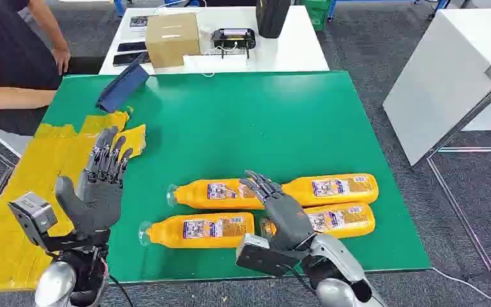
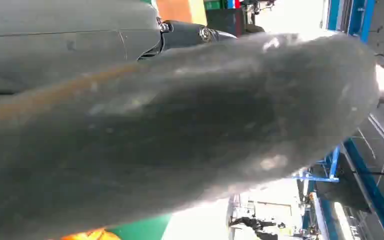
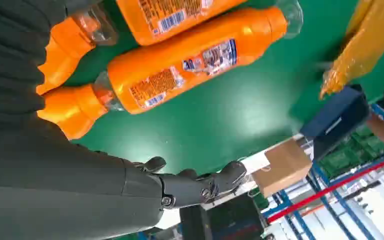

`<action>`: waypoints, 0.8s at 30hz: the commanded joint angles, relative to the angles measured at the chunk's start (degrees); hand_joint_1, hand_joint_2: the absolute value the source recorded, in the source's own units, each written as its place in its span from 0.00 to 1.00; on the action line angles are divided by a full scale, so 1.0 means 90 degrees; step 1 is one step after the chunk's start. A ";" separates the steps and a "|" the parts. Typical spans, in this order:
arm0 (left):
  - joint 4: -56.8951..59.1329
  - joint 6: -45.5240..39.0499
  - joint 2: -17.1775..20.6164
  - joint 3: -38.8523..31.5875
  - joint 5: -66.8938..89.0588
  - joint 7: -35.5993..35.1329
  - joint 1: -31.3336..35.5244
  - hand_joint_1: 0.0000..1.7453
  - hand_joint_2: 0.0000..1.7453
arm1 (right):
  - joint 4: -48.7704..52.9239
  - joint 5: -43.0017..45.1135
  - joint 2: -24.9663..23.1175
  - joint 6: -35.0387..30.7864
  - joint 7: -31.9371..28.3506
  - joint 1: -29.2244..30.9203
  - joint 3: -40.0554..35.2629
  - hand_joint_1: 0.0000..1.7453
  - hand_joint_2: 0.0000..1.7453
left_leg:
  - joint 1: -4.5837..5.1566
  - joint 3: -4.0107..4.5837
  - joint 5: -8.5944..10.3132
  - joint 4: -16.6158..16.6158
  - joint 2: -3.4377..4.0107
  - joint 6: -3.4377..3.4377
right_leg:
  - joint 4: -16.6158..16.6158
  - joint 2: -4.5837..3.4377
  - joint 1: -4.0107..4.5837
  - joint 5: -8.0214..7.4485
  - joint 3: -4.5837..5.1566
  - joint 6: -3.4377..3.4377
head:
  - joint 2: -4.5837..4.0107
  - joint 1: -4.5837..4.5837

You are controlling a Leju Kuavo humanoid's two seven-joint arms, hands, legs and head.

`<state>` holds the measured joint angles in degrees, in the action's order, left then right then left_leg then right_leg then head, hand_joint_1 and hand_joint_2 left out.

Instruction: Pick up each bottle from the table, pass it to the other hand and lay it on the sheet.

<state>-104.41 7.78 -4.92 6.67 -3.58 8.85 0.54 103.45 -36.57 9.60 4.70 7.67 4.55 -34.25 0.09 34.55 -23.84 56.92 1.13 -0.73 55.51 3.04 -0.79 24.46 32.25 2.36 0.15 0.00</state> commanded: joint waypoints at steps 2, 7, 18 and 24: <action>0.0483 0.0043 0.0117 0.0225 -0.0004 -0.0039 0.0323 0.00 0.00 | -0.0705 0.0181 0.0109 0.0173 0.0083 0.0556 -0.0622 0.00 1.00 | -0.0008 -0.0023 -0.0005 -0.0004 -0.0007 0.0009 | -0.0008 -0.0030 0.0004 0.0004 -0.0025 -0.0013 | 0.0000 0.0000; 0.0644 0.0019 0.0111 0.0290 -0.0074 -0.0085 0.0484 0.00 0.00 | -0.0912 0.0422 0.0285 0.0418 0.0160 0.0775 -0.1141 0.00 1.00 | -0.0005 -0.0016 -0.0002 -0.0005 0.0000 0.0005 | -0.0007 -0.0022 0.0003 0.0000 -0.0015 -0.0008 | 0.0000 -0.0002; 0.0809 0.0026 0.0082 0.0324 -0.0141 -0.0110 0.0617 0.00 0.00 | -0.1284 0.0428 0.0318 0.0602 0.0288 0.1078 -0.1452 0.00 1.00 | -0.0006 -0.0021 -0.0005 -0.0002 -0.0007 0.0007 | -0.0005 -0.0026 0.0002 0.0003 -0.0023 -0.0010 | 0.0000 0.0000; 0.0956 0.0097 0.0070 0.0442 -0.0267 -0.0194 0.0833 0.00 0.00 | -0.2120 0.0375 0.0122 0.0786 0.0466 0.1545 -0.1715 0.00 1.00 | -0.0004 -0.0013 0.0001 -0.0004 -0.0001 0.0004 | -0.0006 -0.0018 0.0003 -0.0002 -0.0012 -0.0007 | 0.0000 -0.0002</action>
<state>-100.96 8.11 -4.92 8.66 -5.05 8.07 3.80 95.51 -33.53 11.63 10.91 11.17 12.29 -45.40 0.09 34.55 -23.84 56.93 1.14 -0.73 55.52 3.03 -0.79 24.45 32.26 2.36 0.15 -0.02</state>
